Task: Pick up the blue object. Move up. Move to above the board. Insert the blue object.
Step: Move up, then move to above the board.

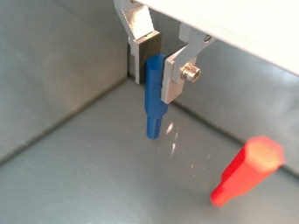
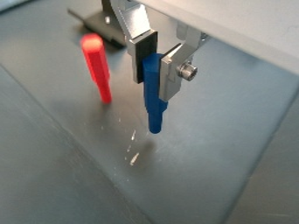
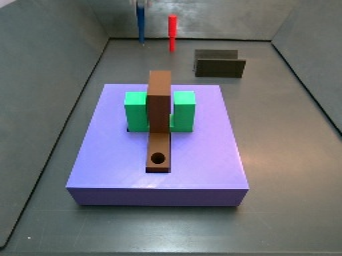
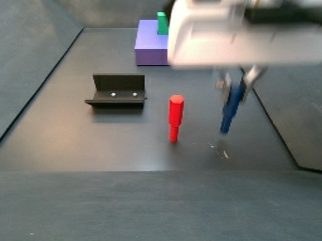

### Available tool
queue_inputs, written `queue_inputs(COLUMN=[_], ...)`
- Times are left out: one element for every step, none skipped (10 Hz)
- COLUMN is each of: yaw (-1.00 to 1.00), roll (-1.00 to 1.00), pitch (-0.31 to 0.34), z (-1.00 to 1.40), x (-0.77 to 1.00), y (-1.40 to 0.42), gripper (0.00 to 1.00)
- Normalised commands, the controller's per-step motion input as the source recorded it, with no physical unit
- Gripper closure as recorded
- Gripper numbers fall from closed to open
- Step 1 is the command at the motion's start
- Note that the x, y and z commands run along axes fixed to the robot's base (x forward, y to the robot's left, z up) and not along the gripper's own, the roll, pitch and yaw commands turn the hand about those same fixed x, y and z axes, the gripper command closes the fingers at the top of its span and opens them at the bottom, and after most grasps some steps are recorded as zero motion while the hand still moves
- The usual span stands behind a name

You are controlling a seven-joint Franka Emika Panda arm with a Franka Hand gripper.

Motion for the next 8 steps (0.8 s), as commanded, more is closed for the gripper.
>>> queue_inputs(yaw=[0.02,0.00,0.00,-0.01,0.00,0.00,0.00,0.00], roll=[0.08,0.00,-0.04,-0.02,0.01,-0.01,0.00,0.01], pitch=[0.059,0.000,0.021,0.021,-0.003,0.038,0.086,0.072], z=[0.26,1.40,1.40,1.40,1.40,1.40,0.65,0.36], x=[0.00,0.00,-0.03,-0.06,-0.03,0.04,0.01,0.01], y=[-0.03,0.00,0.00,0.00,0.00,0.02,0.00,0.00], gripper=[1.00,1.00,1.00,1.00,1.00,1.00,1.00,1.00])
